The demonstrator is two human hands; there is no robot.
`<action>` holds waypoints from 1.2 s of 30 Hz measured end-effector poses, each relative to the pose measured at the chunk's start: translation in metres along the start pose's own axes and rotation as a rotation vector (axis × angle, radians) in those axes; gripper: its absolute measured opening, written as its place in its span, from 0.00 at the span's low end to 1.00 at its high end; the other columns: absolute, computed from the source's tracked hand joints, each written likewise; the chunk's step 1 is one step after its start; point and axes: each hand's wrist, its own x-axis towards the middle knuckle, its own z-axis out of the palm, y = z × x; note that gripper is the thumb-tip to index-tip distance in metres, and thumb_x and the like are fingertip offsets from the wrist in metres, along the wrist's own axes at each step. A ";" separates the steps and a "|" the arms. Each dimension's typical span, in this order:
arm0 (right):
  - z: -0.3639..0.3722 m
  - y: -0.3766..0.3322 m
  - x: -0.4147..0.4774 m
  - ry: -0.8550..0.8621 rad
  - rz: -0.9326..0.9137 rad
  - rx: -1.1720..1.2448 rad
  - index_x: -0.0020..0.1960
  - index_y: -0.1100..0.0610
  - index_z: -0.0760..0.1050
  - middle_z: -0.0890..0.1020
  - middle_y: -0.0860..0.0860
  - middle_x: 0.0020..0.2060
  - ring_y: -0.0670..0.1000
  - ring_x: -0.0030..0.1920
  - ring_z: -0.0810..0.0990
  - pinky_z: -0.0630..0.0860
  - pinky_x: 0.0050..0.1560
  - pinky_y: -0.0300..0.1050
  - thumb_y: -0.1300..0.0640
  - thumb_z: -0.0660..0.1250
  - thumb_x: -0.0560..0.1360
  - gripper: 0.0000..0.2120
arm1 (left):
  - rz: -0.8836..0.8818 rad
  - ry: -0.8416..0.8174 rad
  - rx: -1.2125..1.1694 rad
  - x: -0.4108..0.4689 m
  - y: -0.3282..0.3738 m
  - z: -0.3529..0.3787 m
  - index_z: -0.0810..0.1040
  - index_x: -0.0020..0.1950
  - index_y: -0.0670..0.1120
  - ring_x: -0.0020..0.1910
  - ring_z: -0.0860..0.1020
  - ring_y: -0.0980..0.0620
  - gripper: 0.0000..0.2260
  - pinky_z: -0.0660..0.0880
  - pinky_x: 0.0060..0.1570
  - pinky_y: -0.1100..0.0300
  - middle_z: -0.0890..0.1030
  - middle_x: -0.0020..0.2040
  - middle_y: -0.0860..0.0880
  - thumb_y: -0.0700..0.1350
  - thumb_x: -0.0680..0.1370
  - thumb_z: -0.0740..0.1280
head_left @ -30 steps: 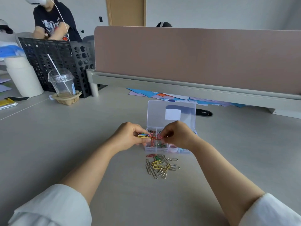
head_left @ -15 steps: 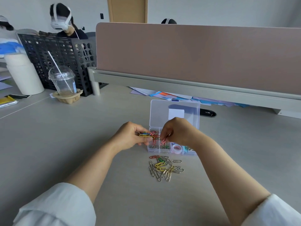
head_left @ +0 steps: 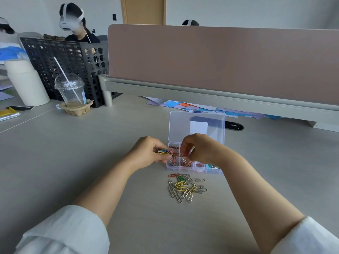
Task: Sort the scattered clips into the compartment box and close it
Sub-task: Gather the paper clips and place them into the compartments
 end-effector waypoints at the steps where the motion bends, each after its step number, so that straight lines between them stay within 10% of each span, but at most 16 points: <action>1: 0.000 0.000 0.000 -0.014 -0.001 0.003 0.48 0.59 0.78 0.83 0.57 0.48 0.52 0.43 0.79 0.79 0.50 0.46 0.71 0.64 0.70 0.12 | 0.022 -0.003 0.050 -0.001 0.003 0.000 0.84 0.45 0.46 0.35 0.79 0.49 0.06 0.73 0.40 0.60 0.79 0.29 0.54 0.41 0.69 0.74; 4: 0.000 -0.002 -0.001 -0.016 -0.005 0.029 0.50 0.60 0.77 0.83 0.57 0.49 0.54 0.45 0.80 0.79 0.51 0.47 0.71 0.63 0.71 0.12 | 0.110 -0.006 0.283 -0.003 0.013 -0.002 0.84 0.48 0.44 0.32 0.73 0.59 0.08 0.64 0.33 0.73 0.74 0.32 0.56 0.43 0.70 0.73; 9: 0.000 -0.002 0.002 0.065 -0.020 0.036 0.51 0.61 0.77 0.83 0.56 0.50 0.55 0.50 0.81 0.78 0.52 0.45 0.70 0.62 0.71 0.11 | 0.166 -0.096 0.608 -0.002 0.027 -0.001 0.81 0.55 0.46 0.49 0.76 0.47 0.11 0.69 0.45 0.58 0.80 0.50 0.45 0.43 0.74 0.68; 18: 0.006 0.002 0.006 0.041 -0.040 -0.035 0.49 0.59 0.81 0.84 0.55 0.48 0.49 0.41 0.78 0.70 0.36 0.24 0.68 0.65 0.71 0.11 | 0.197 -0.173 0.703 -0.001 0.035 0.004 0.82 0.53 0.48 0.52 0.76 0.46 0.09 0.73 0.49 0.54 0.78 0.51 0.45 0.42 0.75 0.67; 28: 0.008 0.004 0.004 -0.087 -0.040 -0.367 0.52 0.56 0.82 0.84 0.51 0.52 0.54 0.52 0.81 0.78 0.56 0.47 0.64 0.59 0.75 0.14 | 0.181 -0.144 0.629 -0.002 0.035 0.000 0.83 0.50 0.49 0.51 0.79 0.48 0.08 0.76 0.52 0.54 0.83 0.50 0.47 0.43 0.72 0.70; 36: 0.009 0.026 0.013 0.327 0.101 -0.021 0.49 0.58 0.80 0.83 0.55 0.50 0.56 0.49 0.80 0.79 0.50 0.49 0.70 0.57 0.71 0.16 | 0.094 0.050 0.476 0.003 0.041 -0.003 0.82 0.52 0.46 0.49 0.79 0.49 0.10 0.73 0.48 0.60 0.84 0.51 0.46 0.45 0.72 0.71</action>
